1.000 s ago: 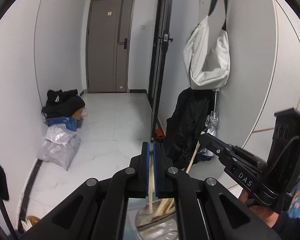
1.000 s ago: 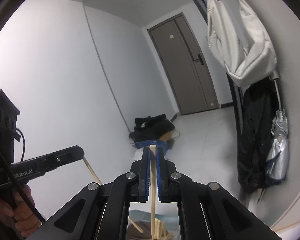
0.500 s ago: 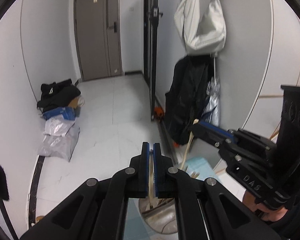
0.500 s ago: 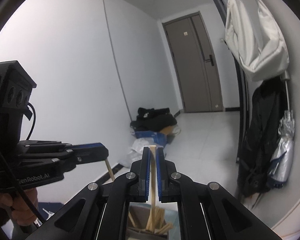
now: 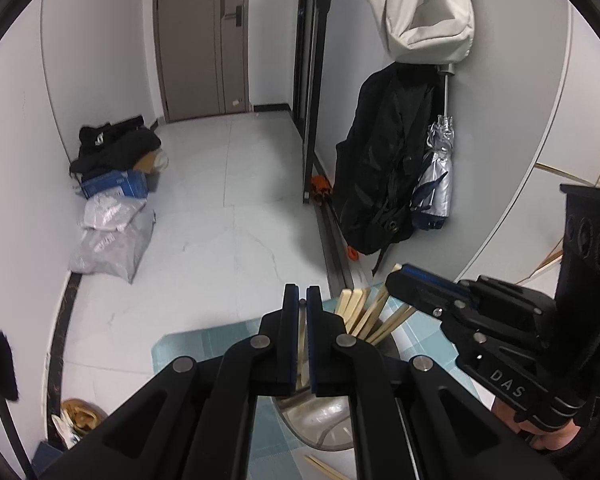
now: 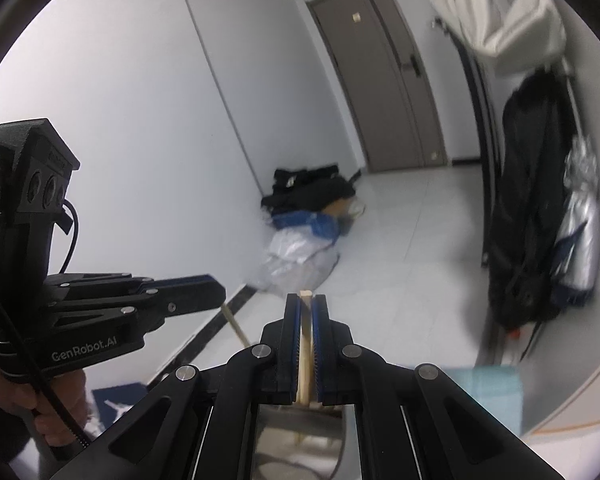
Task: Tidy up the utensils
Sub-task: 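Open both tools to release the chopsticks into the holder, then move both open tools back down toward the last chopsticks on the cloth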
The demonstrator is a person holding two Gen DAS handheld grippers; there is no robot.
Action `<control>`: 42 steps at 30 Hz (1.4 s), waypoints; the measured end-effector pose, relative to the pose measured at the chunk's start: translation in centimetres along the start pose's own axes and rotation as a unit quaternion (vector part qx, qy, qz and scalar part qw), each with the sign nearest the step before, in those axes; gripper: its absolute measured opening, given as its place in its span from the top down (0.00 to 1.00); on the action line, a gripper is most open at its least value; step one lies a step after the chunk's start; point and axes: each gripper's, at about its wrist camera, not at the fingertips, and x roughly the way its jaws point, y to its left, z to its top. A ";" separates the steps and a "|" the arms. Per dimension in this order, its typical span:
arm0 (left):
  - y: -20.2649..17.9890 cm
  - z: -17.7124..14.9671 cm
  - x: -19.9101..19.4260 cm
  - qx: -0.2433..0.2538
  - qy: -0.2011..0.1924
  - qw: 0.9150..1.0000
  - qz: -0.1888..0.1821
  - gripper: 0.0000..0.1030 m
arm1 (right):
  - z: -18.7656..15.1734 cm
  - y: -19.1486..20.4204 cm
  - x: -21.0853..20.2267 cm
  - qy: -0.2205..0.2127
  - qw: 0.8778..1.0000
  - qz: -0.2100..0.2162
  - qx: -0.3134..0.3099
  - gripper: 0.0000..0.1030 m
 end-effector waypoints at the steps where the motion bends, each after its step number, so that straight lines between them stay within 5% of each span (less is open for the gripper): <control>1: 0.1 -0.1 0.1 -0.004 0.001 1.000 -0.002 1.00 | -0.2 -0.1 0.3 0.010 1.000 0.002 0.004 0.94; 7: 0.2 -1.1 -1.3 -0.024 -0.025 0.999 0.017 0.96 | -1.0 -0.3 0.1 0.040 0.999 0.020 0.020 0.92; 11: 0.3 -1.8 -2.4 -0.040 -0.037 0.998 0.029 0.63 | -1.1 0.2 -1.6 0.029 0.999 0.015 0.007 0.90; 18: 0.3 -2.9 -4.1 -0.063 -0.057 0.995 0.055 0.52 | -1.4 0.3 -4.3 0.008 1.000 0.003 0.014 0.73; 20: 0.2 -3.4 -4.8 -0.070 -0.066 0.993 0.063 0.41 | -1.4 0.4 -5.0 0.005 1.000 -0.004 0.013 0.69; 23: 0.1 -4.1 -5.7 -0.079 -0.077 0.991 0.072 0.37 | -1.7 0.6 -6.3 -0.003 1.000 -0.009 0.015 0.60; 42: 0.1 -9.5 -9.8 -0.143 -0.146 0.969 0.140 0.17 | -5.0 4.4 -10.4 -0.023 1.000 -0.016 -0.014 0.41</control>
